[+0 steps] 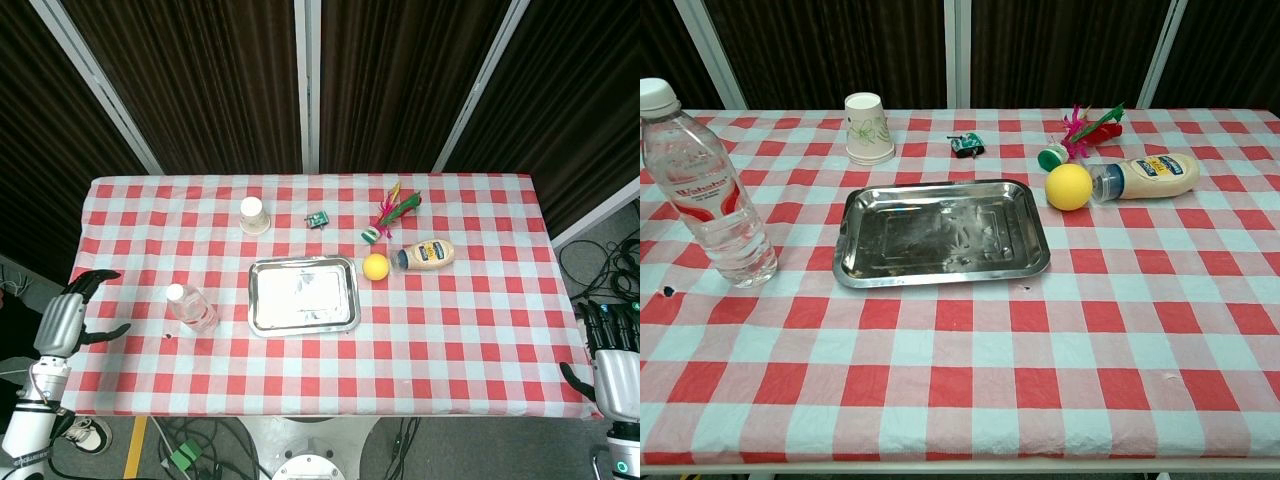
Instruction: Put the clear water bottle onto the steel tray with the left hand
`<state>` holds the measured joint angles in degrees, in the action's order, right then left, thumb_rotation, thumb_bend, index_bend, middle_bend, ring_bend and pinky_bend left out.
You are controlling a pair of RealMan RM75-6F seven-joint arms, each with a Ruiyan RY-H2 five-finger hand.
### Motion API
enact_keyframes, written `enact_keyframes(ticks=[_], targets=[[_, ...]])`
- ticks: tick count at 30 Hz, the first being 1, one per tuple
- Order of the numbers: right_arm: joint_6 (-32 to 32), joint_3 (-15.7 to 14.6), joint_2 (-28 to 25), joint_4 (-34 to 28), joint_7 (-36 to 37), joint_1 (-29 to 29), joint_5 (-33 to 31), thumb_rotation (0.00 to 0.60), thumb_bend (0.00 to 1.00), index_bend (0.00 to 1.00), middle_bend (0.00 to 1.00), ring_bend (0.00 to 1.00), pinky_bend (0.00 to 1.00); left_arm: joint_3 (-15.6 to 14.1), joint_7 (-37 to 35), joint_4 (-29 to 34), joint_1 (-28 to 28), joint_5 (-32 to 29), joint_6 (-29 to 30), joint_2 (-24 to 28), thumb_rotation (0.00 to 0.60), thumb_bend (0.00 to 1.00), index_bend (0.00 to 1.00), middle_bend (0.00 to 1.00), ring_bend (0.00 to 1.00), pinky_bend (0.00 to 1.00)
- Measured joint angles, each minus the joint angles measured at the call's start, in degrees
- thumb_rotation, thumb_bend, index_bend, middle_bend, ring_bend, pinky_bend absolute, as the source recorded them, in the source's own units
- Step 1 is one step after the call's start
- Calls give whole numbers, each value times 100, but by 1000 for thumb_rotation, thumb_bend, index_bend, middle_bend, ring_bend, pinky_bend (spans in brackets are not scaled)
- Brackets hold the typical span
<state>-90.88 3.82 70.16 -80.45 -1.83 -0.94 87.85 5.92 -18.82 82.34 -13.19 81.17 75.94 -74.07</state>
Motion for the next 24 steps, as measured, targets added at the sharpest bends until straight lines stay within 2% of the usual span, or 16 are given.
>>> enact_keyframes(ticks=[14,20,24], targets=[[45,-8,42,193,233,7,-67,600,131,7,72,0,0,45,-31,266,38,-103,27,201,600,85,306,327,200,243],[179,-23,55,247,291,21,-144,600,132,7,71,0,0,78,-937,656,212,-467,-120,276,600,4,221,295,197,240],[187,-7,59,249,312,39,-163,600,132,7,71,0,0,66,-1631,849,337,-617,-220,116,600,0,163,165,163,230]])
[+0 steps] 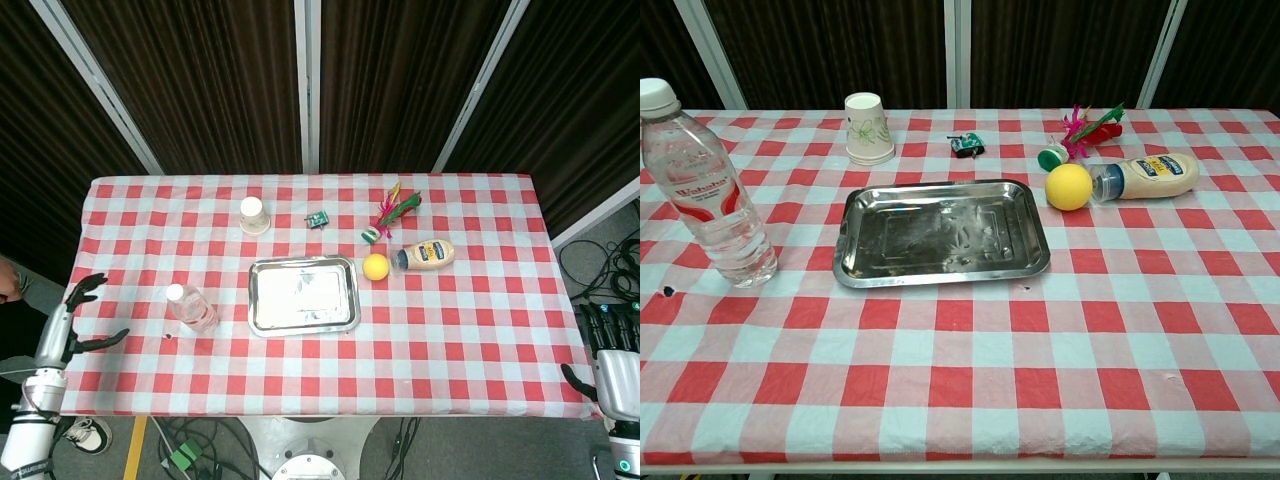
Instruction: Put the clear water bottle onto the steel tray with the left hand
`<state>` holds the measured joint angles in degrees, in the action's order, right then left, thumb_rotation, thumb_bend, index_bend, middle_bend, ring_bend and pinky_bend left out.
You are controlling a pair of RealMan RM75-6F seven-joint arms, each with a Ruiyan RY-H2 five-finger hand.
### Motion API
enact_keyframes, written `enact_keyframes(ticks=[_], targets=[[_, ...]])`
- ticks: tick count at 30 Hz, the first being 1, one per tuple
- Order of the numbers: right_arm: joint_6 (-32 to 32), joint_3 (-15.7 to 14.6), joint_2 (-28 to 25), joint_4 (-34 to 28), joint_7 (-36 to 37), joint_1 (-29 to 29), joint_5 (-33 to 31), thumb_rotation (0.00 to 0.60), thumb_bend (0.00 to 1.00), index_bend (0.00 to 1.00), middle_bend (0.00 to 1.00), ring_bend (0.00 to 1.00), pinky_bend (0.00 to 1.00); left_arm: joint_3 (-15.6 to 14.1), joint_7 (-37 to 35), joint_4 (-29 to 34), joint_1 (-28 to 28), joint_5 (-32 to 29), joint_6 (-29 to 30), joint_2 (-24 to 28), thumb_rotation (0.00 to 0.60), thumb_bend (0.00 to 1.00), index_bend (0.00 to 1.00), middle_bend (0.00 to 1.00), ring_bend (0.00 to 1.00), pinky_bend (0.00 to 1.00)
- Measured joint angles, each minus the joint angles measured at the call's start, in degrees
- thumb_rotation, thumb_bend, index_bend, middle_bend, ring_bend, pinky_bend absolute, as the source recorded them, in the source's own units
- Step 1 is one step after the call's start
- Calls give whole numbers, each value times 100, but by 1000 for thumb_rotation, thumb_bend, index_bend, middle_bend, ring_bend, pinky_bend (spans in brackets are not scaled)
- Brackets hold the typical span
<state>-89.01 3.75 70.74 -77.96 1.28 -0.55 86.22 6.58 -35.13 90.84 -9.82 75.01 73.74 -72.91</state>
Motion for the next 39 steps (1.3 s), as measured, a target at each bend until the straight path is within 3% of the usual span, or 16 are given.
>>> enact_keyframes(ticks=[2,9,23,31,35,37,39], targets=[[28,-6,5,-3,-16,1,-16,600,132,7,71,0,0,30,-51,-21,31,-41,42,-209,600,0,152,111,148,219],[55,-15,-15,-24,-2,4,-39,600,132,7,70,0,0,257,30,-312,40,-218,214,-1134,600,0,143,113,124,202],[150,15,-73,-38,117,6,-168,600,134,7,70,0,0,153,68,-759,-211,108,-95,-1792,600,0,143,124,117,198],[210,27,-90,-33,177,8,-238,600,135,7,71,0,0,292,44,-882,-459,65,-355,-2103,600,0,143,129,117,199],[244,40,-111,-52,218,12,-274,600,134,7,71,0,0,333,34,-981,-544,48,-430,-2260,600,0,152,176,119,200],[258,42,-120,-55,240,14,-285,600,134,7,71,0,0,366,22,-1033,-591,6,-517,-2304,600,0,209,266,166,243],[276,43,-128,-59,263,16,-297,600,134,7,71,0,0,431,41,-1087,-619,-93,-551,-2366,600,2,303,382,275,350]])
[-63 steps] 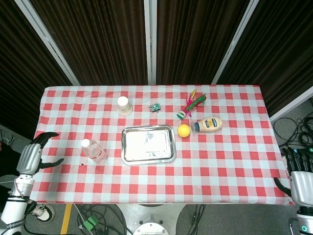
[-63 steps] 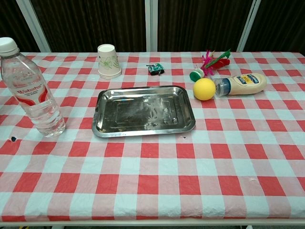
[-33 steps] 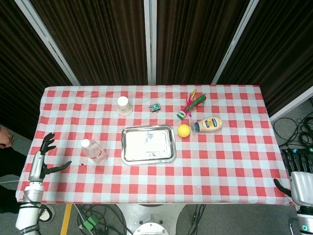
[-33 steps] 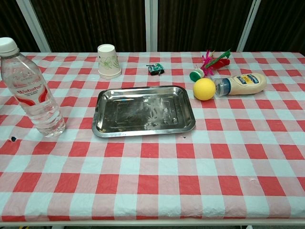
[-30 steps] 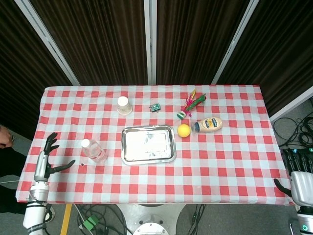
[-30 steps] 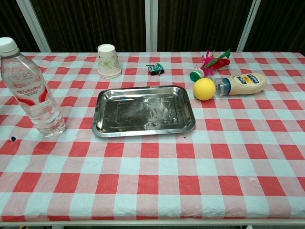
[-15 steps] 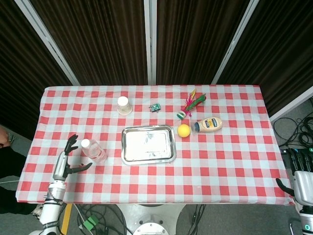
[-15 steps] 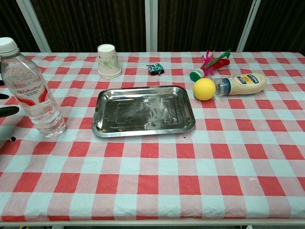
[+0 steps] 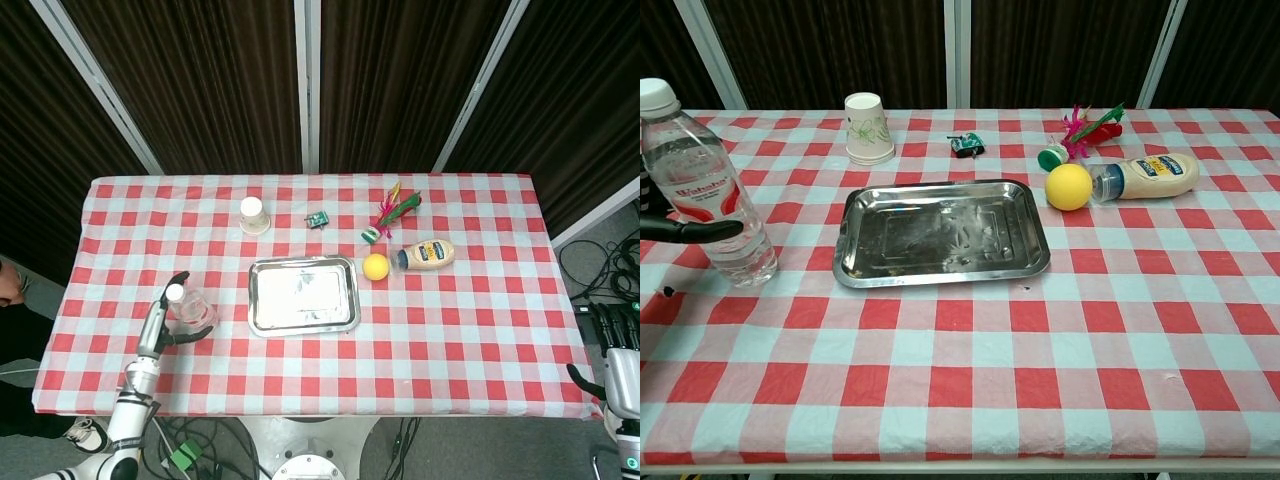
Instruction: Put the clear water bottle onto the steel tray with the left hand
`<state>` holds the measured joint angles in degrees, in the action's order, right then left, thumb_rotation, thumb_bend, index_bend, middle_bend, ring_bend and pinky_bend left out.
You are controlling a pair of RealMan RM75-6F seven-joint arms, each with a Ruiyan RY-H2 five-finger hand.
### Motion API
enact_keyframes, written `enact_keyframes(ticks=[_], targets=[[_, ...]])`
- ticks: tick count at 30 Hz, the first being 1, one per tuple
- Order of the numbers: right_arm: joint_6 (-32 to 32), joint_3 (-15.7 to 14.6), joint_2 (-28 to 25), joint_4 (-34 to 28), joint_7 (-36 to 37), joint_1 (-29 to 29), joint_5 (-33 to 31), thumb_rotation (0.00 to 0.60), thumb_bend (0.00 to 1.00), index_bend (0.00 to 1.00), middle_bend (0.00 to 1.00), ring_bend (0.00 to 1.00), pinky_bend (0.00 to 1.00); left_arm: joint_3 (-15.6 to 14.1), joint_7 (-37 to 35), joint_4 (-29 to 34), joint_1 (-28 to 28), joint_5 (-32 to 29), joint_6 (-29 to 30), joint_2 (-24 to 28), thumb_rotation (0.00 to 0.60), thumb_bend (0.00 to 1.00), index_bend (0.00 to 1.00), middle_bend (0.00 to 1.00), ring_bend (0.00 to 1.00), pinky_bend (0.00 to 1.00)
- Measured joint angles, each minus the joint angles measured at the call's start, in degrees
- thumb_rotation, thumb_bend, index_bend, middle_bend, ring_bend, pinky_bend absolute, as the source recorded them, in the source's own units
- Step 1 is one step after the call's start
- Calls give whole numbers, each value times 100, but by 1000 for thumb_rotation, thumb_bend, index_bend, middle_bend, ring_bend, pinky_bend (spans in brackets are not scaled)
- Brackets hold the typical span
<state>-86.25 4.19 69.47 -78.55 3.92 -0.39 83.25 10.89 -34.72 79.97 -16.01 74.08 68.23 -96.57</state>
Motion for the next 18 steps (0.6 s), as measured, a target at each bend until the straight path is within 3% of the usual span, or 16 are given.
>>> enact_keyframes(ticks=[3,10,18], targets=[[32,4,-21,-17,34,5,-22,600,134,7,71,0,0,115,150,-111,-57,-133,-7,-120,600,34,412,474,381,454],[83,-2,-55,-45,93,11,-45,600,134,7,71,0,0,387,280,-218,-226,-392,-158,-236,600,123,549,585,465,533],[97,-3,-71,-64,96,16,-51,600,134,7,71,0,0,637,420,222,-425,-207,-75,-38,600,133,576,614,483,548]])
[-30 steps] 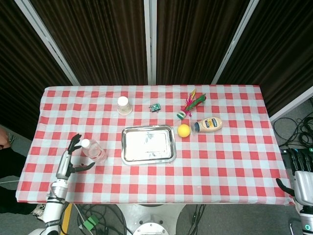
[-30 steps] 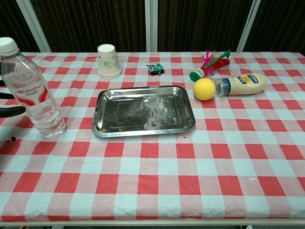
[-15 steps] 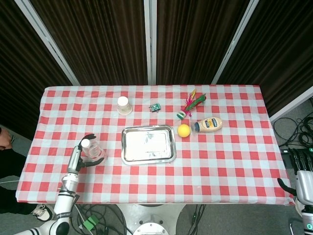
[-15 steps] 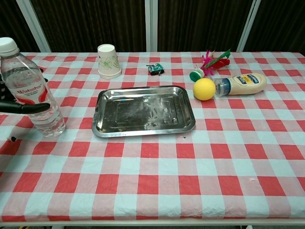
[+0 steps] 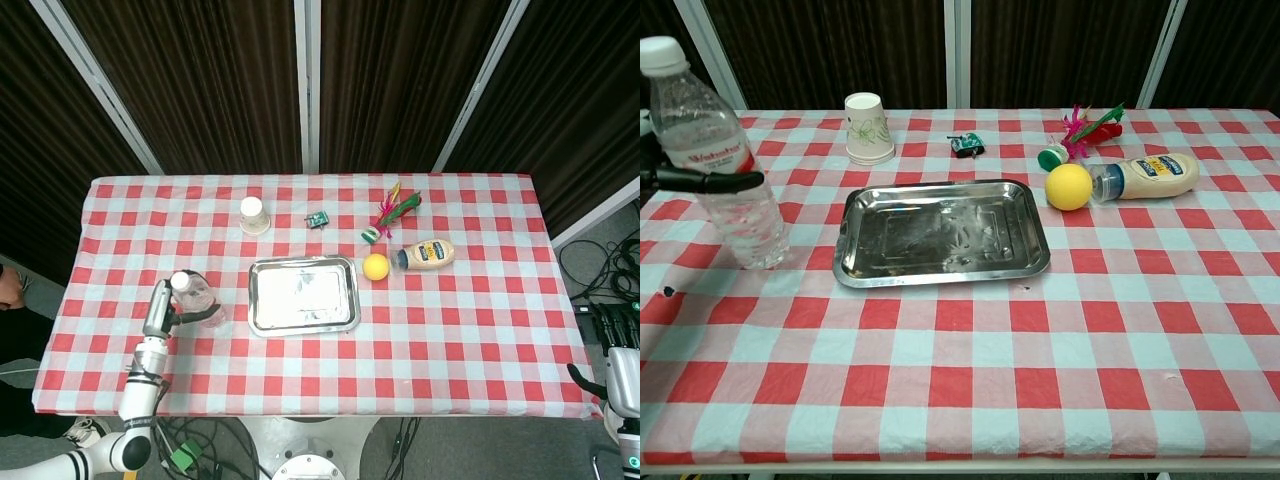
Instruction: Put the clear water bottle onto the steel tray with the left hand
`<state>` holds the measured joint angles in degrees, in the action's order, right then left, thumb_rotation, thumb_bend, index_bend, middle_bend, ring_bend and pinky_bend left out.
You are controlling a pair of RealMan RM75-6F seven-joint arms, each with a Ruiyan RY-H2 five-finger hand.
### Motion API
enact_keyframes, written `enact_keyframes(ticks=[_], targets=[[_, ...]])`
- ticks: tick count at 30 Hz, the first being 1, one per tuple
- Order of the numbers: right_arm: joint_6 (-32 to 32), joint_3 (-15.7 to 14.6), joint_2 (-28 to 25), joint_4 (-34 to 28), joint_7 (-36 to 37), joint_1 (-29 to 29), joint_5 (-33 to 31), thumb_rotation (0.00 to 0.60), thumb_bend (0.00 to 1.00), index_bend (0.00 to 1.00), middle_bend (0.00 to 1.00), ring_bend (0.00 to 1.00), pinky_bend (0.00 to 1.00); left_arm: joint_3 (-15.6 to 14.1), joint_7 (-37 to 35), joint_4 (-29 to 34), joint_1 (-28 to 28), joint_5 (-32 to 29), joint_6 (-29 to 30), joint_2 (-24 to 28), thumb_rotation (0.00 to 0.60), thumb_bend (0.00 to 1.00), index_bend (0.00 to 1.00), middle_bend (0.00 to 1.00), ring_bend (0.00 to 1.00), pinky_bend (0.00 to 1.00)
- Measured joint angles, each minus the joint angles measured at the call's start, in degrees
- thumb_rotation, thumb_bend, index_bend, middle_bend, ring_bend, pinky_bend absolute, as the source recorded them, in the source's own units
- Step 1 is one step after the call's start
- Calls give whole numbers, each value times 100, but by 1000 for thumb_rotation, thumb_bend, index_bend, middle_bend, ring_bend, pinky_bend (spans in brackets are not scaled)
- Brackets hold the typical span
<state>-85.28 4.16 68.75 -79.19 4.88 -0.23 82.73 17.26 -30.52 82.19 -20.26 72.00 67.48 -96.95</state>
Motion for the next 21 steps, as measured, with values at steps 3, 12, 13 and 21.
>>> enact_keyframes(ticks=[3,12,13,21], targets=[[22,-13,-1,-2,-25,5,1,600,134,7,71,0,0,321,99,211,-231,29,-27,137,600,132,576,614,483,548],[95,-47,18,-3,-102,20,-6,600,135,7,72,0,0,1014,428,627,-833,-282,-353,633,600,148,577,616,483,547],[113,-50,15,-7,-106,24,-13,600,135,7,73,0,0,922,420,597,-786,-307,-373,622,600,151,577,617,483,546],[112,-51,-10,-33,-108,26,-12,600,135,7,73,0,0,785,232,397,-896,-474,-477,651,600,148,559,618,483,543]])
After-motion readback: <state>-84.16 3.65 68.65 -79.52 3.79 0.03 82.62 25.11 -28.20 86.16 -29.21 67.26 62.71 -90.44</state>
